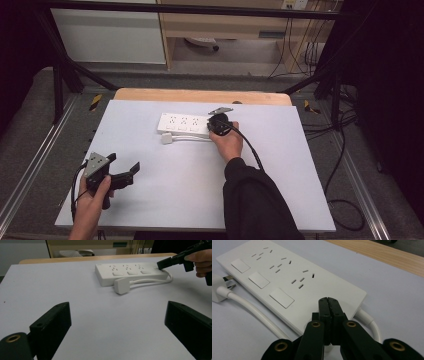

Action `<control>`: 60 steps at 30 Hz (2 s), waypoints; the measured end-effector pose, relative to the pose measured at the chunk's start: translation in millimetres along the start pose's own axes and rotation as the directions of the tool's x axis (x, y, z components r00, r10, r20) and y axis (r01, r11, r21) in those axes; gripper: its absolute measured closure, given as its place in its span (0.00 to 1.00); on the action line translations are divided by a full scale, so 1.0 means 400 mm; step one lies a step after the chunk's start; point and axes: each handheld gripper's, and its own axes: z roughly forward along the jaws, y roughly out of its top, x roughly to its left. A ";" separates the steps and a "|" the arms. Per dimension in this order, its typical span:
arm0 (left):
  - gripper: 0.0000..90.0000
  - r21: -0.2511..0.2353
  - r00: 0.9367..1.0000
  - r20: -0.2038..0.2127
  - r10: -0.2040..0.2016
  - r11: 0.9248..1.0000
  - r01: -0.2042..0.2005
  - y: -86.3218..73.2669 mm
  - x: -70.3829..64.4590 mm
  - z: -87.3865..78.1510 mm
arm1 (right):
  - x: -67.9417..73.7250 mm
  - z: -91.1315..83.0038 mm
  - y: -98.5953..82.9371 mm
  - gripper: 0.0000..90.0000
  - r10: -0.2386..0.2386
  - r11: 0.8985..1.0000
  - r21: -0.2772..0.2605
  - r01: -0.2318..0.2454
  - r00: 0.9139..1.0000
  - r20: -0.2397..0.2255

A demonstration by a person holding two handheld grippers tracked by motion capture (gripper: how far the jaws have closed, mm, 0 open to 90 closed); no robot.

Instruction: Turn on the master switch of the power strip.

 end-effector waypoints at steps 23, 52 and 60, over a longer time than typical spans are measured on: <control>0.08 0.008 1.000 0.003 -0.003 1.000 0.003 -0.001 0.001 0.001 | 0.005 0.002 -0.002 1.00 -0.006 1.000 -0.005 0.006 1.000 0.007; 0.08 0.014 1.000 0.004 0.000 1.000 0.000 -0.002 0.000 0.002 | 0.009 0.003 -0.012 1.00 -0.014 0.999 -0.029 0.015 1.000 0.020; 0.08 0.015 1.000 0.004 -0.001 1.000 0.000 -0.002 -0.001 0.002 | 0.010 0.003 -0.018 1.00 -0.011 0.999 -0.044 0.012 1.000 0.022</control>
